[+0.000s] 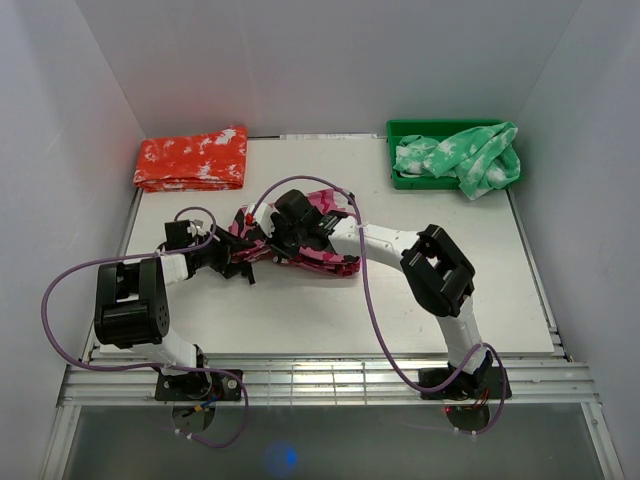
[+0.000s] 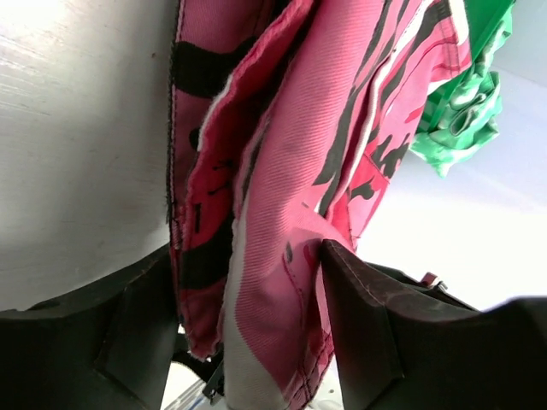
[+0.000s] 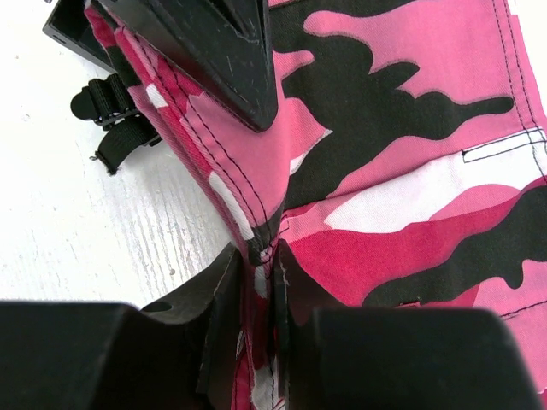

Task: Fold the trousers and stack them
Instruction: Neatly place the folded trousers to the corner

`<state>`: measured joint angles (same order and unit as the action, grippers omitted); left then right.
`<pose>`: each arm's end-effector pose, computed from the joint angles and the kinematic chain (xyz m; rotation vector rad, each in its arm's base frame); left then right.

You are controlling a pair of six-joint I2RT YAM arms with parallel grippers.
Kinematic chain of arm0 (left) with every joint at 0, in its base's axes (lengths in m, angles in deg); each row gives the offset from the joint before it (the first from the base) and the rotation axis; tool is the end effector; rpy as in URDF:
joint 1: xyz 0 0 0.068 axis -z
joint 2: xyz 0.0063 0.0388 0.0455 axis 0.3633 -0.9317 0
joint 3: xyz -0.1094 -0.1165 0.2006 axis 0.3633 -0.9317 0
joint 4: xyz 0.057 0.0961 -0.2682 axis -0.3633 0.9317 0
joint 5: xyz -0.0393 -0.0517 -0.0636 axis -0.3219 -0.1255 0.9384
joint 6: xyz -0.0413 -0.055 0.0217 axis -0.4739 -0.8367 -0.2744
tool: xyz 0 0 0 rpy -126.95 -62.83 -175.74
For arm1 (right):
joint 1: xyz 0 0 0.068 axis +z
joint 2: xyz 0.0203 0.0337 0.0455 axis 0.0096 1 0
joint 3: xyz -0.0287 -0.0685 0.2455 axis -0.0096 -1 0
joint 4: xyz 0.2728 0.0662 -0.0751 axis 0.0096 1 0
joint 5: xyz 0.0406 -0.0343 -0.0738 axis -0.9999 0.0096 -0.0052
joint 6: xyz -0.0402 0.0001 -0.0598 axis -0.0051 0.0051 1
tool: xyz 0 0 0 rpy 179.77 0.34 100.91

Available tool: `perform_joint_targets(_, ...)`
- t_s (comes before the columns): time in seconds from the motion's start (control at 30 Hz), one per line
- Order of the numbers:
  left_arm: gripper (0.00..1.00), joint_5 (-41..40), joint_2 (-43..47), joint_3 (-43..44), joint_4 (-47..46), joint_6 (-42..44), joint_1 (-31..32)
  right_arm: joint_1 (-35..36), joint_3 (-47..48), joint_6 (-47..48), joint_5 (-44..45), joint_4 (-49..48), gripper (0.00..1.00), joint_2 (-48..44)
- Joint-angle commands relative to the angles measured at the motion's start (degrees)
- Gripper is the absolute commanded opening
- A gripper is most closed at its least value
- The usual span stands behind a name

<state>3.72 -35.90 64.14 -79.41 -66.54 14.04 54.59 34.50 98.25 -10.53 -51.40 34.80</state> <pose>0.3007 -0.0012 0.0721 -1.0811 2.3482 -1.2416 0.2923 0.4211 0.1718 -1.4482 1.7666 0.5194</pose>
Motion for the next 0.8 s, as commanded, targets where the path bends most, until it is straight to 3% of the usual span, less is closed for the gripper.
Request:
perform_joint_targets(0.0,0.69,0.45,0.87,-0.2,-2.6,-3.89,0.68,0.19,1.74,-1.07,-0.92,-2.53,0.08,-0.68)
perform_joint_targets(0.17,0.53,0.18,1.4,0.41,-1.82,-4.77,0.68,0.1,0.6,-0.46,0.65,-2.26,0.08,-1.12)
perform_joint_targets(0.37,0.43,0.89,1.31,0.85,-1.02,-5.13,0.59,-0.95,-3.17,-0.63,1.89,-2.17,0.08,-3.76)
perform_joint_targets(0.43,0.3,0.98,1.23,0.85,-0.67,-4.6,0.59,-1.48,-3.53,-0.72,2.07,-2.0,0.11,-4.55)
perform_joint_targets(0.47,0.25,0.89,1.05,0.94,-0.49,-4.6,0.59,-1.66,-3.45,-0.72,2.41,-1.22,0.24,-4.9)
perform_joint_targets(0.53,0.04,1.32,0.7,1.11,-0.84,-4.51,0.59,-2.62,-3.09,-1.68,2.86,-0.24,0.39,-6.56)
perform_joint_targets(0.57,0.0,1.33,0.61,1.12,-0.93,-4.51,0.59,-3.15,-3.01,-2.3,2.51,1.33,0.57,-7.27)
perform_joint_targets(0.67,0.0,1.42,0.26,1.38,-1.28,-4.51,0.59,-6.57,-3.0,-6.67,0.24,4.76,0.76,-11.48)
perform_joint_targets(0.77,0.0,1.24,0.43,1.55,-1.37,-4.16,0.59,-11.23,-4.76,-11.77,-3.98,9.94,0.85,-17.19)
